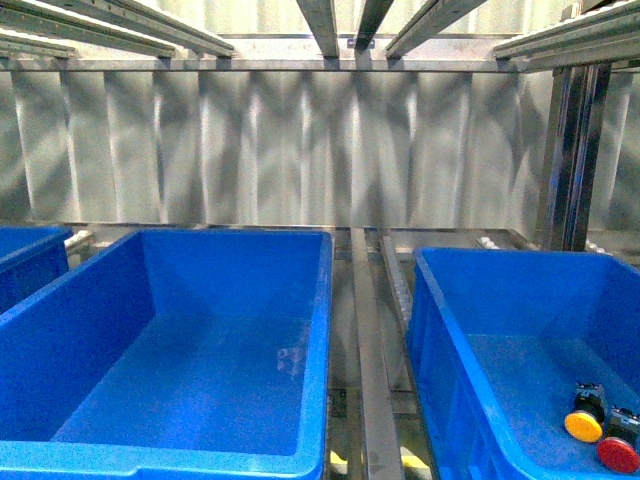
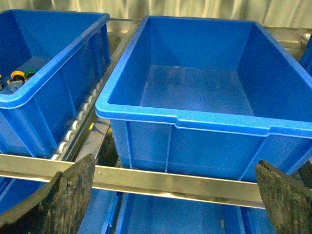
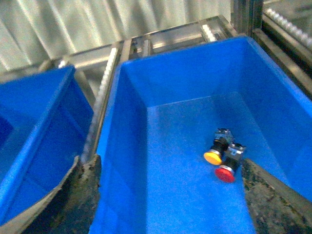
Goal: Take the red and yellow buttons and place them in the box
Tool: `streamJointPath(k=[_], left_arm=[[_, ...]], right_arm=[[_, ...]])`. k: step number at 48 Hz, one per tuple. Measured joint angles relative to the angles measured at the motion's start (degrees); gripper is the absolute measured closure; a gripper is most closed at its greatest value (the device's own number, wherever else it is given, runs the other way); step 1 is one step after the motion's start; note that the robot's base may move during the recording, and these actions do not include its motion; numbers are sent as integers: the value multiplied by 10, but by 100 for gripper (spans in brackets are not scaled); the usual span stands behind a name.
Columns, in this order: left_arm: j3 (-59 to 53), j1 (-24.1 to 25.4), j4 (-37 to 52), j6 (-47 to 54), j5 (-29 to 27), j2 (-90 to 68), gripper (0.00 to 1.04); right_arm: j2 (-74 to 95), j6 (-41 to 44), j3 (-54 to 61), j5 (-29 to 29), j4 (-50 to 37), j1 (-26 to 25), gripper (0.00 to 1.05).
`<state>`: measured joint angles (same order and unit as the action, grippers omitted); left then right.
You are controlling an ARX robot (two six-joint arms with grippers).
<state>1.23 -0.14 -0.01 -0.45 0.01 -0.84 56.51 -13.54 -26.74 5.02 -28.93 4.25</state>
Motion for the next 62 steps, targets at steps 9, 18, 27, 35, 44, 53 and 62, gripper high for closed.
streamJointPath(k=[9, 18, 27, 35, 44, 53, 62], left_arm=[[0, 0, 0, 0, 0, 0, 8], [0, 0, 0, 0, 0, 0, 8], [0, 0, 0, 0, 0, 0, 8], [0, 0, 0, 0, 0, 0, 8], [0, 0, 0, 0, 0, 0, 8], [0, 0, 0, 0, 0, 0, 8], [0, 0, 0, 0, 0, 0, 8]], right_arm=[[-103, 115, 102, -47, -3, -32, 63], [-160, 129, 162, -49, -5, -41, 102], [-207, 132, 195, -49, 6, -42, 101], [-257, 132, 221, -49, 33, -42, 101], [-311, 132, 239, -49, 68, -42, 101], [-348, 132, 255, -49, 79, -42, 101], [-395, 132, 255, -49, 118, -42, 101]])
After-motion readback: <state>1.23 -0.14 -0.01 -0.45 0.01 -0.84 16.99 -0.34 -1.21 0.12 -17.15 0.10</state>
